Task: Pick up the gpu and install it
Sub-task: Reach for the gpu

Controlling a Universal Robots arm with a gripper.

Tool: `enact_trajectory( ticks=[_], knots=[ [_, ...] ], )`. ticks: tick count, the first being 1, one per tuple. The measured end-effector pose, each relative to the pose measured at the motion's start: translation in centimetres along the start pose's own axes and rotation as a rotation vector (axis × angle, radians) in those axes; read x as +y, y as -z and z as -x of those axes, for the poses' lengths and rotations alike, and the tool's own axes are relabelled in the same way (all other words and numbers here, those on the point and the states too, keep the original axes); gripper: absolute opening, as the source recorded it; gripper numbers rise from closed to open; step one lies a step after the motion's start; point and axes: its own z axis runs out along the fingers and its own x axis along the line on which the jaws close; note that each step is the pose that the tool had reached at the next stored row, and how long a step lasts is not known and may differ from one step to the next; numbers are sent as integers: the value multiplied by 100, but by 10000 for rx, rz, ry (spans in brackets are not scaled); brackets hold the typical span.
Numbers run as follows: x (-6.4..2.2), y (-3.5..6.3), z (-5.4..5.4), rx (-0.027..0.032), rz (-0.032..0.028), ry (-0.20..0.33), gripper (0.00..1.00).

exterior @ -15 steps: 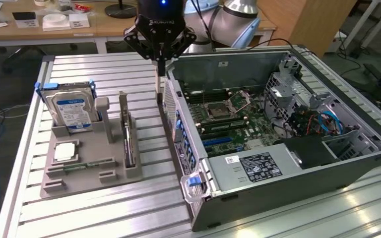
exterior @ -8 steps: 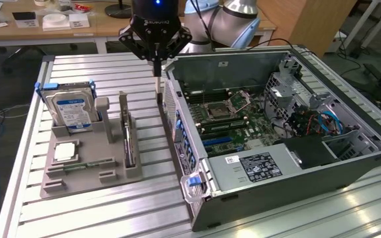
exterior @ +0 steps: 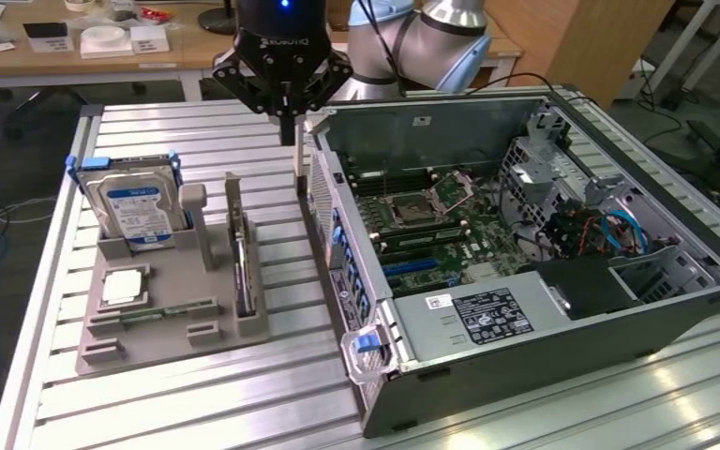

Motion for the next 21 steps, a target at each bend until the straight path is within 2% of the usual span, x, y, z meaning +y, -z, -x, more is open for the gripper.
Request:
enact_trajectory(
  ticks=[21],
  knots=[
    [-18,5,-232,-1,1,1,11]
  ],
)
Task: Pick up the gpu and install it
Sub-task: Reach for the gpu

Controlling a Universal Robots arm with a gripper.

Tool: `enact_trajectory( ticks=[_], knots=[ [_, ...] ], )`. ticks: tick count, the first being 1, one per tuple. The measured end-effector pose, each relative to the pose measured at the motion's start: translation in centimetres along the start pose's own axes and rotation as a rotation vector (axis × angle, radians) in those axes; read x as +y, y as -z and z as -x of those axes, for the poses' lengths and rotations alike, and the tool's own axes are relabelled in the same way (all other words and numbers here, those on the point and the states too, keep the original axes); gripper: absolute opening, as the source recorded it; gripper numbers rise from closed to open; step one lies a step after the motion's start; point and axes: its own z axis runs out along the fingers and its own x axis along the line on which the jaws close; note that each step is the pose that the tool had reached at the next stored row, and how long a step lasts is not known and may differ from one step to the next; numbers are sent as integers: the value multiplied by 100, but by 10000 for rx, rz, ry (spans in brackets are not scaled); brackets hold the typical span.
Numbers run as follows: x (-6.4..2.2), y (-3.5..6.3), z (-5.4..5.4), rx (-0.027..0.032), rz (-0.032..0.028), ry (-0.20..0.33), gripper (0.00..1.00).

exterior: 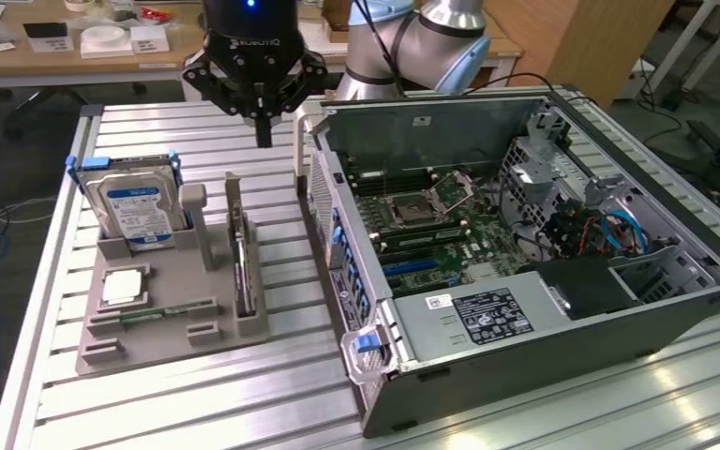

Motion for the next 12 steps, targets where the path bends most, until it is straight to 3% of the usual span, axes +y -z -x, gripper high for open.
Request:
enact_trajectory(
  ticks=[12],
  knots=[
    [-9,3,-121,0,0,-1,11]
  ],
)
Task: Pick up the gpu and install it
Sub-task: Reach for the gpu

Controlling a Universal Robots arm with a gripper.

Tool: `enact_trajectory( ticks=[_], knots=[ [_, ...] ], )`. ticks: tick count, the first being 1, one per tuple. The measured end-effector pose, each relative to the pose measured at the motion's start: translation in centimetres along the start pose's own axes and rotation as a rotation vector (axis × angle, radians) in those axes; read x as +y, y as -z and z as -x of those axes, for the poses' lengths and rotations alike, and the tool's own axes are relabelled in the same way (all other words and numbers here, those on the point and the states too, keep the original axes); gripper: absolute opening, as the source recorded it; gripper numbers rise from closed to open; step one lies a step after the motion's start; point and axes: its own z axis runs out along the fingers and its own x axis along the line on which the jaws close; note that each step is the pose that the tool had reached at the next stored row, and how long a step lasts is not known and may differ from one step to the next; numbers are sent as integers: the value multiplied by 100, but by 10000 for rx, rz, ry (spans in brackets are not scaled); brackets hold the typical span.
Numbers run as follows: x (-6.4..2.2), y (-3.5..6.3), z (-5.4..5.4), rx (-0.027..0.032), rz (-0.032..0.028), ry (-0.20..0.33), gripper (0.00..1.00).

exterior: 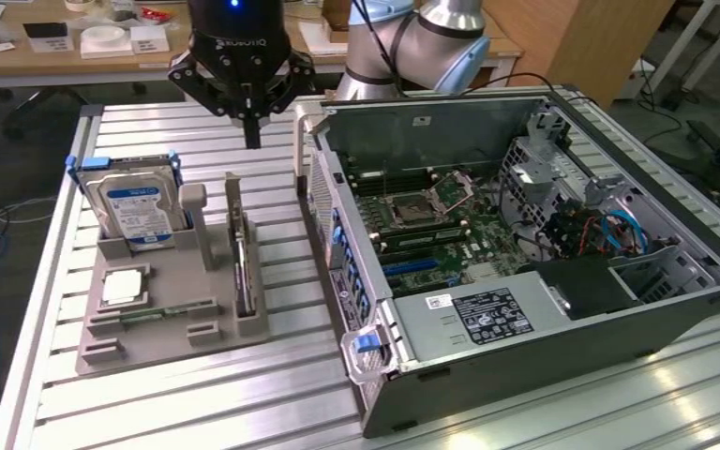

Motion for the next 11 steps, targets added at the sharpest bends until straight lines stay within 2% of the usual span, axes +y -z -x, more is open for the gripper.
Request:
enact_trajectory(
  ticks=[11],
  knots=[
    [-12,4,-160,0,-1,1,11]
  ],
)
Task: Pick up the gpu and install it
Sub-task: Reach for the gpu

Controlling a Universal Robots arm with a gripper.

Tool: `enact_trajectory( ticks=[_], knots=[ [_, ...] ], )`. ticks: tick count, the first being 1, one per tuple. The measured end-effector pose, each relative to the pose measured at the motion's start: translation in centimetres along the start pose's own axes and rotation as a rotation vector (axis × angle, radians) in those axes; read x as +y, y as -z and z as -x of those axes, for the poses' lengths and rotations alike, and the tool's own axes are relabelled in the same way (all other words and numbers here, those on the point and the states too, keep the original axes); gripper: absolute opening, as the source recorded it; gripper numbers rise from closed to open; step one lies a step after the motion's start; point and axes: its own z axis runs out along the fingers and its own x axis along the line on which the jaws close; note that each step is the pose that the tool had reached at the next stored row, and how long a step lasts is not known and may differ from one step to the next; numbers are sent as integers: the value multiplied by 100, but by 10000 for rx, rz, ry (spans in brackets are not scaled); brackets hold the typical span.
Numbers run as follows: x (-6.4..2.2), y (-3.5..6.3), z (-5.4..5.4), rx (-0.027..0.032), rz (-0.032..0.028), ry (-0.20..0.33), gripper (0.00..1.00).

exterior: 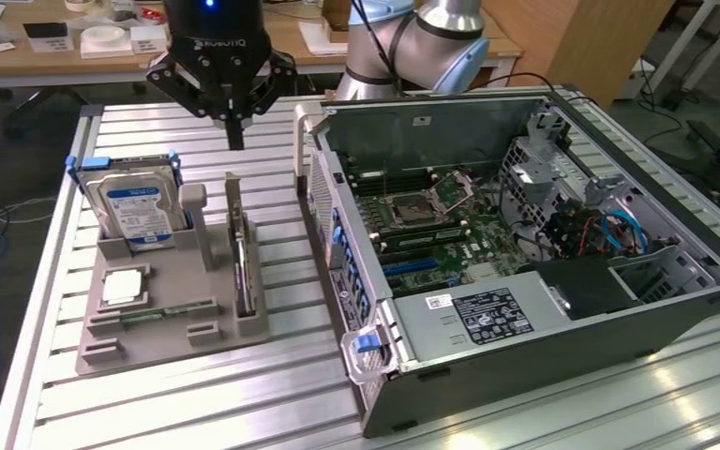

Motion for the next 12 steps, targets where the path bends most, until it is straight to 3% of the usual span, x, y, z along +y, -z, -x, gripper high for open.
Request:
enact_trajectory(
  ticks=[12],
  knots=[
    [-14,2,-186,0,0,1,11]
  ],
)
